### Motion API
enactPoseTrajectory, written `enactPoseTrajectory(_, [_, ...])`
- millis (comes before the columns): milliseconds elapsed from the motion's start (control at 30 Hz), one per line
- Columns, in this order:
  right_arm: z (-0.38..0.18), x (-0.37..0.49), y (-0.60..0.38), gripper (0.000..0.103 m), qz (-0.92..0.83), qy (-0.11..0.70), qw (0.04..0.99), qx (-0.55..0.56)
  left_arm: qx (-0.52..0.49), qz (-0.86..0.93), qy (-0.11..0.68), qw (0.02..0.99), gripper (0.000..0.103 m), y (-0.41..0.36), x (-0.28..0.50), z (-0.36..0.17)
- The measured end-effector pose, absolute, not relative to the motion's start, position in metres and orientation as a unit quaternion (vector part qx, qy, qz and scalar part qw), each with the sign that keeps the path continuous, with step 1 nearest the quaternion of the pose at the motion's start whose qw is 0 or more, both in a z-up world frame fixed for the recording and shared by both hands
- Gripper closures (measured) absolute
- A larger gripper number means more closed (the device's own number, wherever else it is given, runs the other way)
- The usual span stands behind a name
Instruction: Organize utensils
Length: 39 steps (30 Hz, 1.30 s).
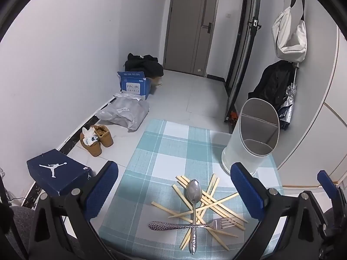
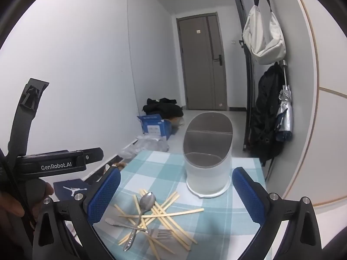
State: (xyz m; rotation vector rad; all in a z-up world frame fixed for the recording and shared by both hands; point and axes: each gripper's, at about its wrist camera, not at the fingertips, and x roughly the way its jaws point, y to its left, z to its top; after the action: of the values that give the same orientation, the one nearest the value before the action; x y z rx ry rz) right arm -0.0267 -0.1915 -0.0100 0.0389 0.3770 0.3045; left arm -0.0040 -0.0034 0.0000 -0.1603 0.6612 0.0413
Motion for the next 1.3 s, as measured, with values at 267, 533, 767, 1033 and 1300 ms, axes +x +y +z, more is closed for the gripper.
enactPoseTrajectory(267, [-0.0112, -0.0268, -0.1882, 0.0, 0.15, 0.192, 0.97, 0.021, -0.088, 0.02, 0.331, 0.939, 0.001, -0.0011, -0.0034, -0.0041])
enactPoseTrajectory(533, [-0.0136, -0.0237, -0.1911, 0.0, 0.146, 0.202, 0.968, 0.022, -0.086, 0.014, 0.338, 0.937, 0.001, -0.0028, -0.004, -0.0057])
enactPoseTrajectory(767, [-0.0141, -0.0251, -0.1907, 0.0, 0.144, 0.201, 0.969, 0.018, -0.085, 0.014, 0.34, 0.936, 0.001, -0.0042, -0.003, -0.0059])
enactPoseTrajectory(1033, [-0.0137, -0.0247, -0.1925, 0.0, 0.151, 0.201, 0.968, 0.022, -0.087, 0.016, 0.345, 0.935, 0.001, -0.0043, -0.0027, -0.0069])
enactPoseTrajectory(1300, [-0.0143, -0.0255, -0.1925, 0.0, 0.156, 0.202, 0.966, 0.027, -0.09, 0.017, 0.349, 0.933, 0.001, -0.0029, -0.0021, -0.0091])
